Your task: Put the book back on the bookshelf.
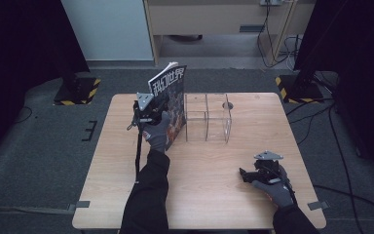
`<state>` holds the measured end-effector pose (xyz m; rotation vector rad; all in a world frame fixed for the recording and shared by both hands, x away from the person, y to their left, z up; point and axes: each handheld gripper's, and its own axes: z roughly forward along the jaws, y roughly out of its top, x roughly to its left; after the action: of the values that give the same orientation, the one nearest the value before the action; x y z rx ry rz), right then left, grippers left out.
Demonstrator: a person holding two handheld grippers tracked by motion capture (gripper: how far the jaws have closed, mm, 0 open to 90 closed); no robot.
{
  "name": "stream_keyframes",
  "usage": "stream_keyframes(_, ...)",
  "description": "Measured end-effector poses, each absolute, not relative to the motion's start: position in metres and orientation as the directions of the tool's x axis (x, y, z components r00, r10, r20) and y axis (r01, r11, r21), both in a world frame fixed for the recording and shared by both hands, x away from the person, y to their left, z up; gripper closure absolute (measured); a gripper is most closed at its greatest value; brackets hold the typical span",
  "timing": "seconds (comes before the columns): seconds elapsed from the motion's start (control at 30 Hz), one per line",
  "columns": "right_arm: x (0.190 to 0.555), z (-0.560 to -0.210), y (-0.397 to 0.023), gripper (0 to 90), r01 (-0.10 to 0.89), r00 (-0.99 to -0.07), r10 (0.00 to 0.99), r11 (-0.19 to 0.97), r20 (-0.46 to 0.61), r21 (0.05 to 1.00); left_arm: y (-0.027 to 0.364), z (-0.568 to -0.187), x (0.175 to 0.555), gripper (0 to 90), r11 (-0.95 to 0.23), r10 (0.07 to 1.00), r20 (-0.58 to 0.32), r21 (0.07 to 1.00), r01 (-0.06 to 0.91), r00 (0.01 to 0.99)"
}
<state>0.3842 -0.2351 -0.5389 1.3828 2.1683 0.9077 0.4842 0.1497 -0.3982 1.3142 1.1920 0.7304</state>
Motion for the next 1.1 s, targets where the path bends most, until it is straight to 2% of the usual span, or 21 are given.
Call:
stream_keyframes(0.5,0.384,-0.539,-0.235,4.7,0.639,-0.420,0.907,0.292,0.005,0.711,0.150,-0.407,0.485,81.6,0.196,0.923,-0.242,0.965,0.175,0.300)
stream_keyframes(1.1,0.385,-0.539,-0.235,4.8,0.637,-0.421,0.907,0.295,0.000,0.712,0.150,-0.434,0.477,80.9,0.251,0.897,-0.298,0.951,0.178,0.327)
